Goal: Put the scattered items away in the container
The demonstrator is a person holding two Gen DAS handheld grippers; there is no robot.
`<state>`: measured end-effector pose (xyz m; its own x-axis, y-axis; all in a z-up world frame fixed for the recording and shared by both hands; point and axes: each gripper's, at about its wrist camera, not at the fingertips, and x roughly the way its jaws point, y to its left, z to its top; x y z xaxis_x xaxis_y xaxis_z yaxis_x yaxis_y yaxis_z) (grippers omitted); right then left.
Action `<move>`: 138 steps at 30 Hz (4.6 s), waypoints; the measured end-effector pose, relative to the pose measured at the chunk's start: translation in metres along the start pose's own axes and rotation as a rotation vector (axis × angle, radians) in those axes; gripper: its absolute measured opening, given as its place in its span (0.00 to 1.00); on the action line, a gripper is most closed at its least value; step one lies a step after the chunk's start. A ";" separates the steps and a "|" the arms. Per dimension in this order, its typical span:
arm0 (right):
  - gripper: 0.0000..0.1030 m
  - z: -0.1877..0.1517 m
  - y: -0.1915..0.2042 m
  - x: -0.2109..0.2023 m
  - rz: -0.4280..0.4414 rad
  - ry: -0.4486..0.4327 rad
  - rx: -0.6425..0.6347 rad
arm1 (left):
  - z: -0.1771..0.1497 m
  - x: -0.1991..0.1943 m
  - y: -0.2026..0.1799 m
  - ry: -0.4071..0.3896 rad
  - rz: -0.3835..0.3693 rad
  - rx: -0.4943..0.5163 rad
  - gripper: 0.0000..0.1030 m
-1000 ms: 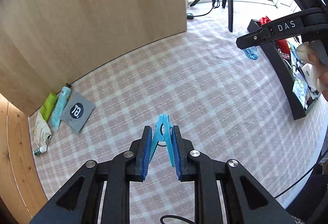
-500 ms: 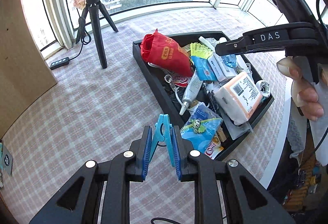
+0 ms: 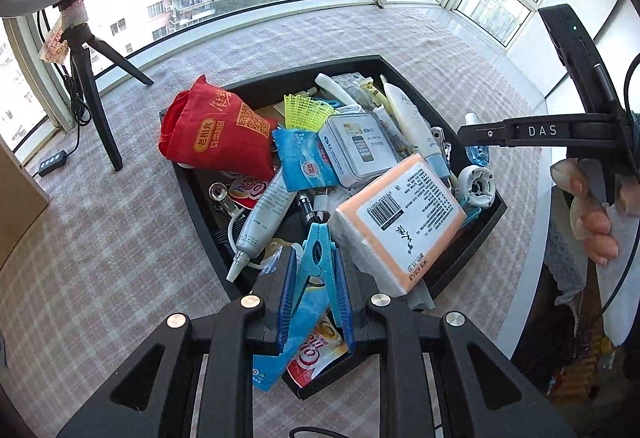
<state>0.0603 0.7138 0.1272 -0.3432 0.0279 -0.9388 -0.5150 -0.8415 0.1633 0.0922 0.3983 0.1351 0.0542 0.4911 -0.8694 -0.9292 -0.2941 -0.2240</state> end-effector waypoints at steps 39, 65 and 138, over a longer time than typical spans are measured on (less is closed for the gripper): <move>0.57 -0.078 0.417 0.016 0.253 -0.053 -0.718 | -0.231 -0.202 0.271 -0.279 0.539 -0.719 0.56; 0.57 -0.130 0.652 0.100 0.326 0.039 -0.879 | -0.319 -0.226 0.468 -0.284 0.536 -0.911 0.56; 0.50 -0.145 0.607 0.093 0.253 0.021 -0.768 | -0.357 -0.197 0.442 -0.188 0.643 -0.997 0.46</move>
<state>-0.1705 0.1278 0.0950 -0.3579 -0.2165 -0.9083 0.2622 -0.9569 0.1247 -0.1984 -0.1212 0.0500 -0.4468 0.1090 -0.8880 -0.0701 -0.9938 -0.0868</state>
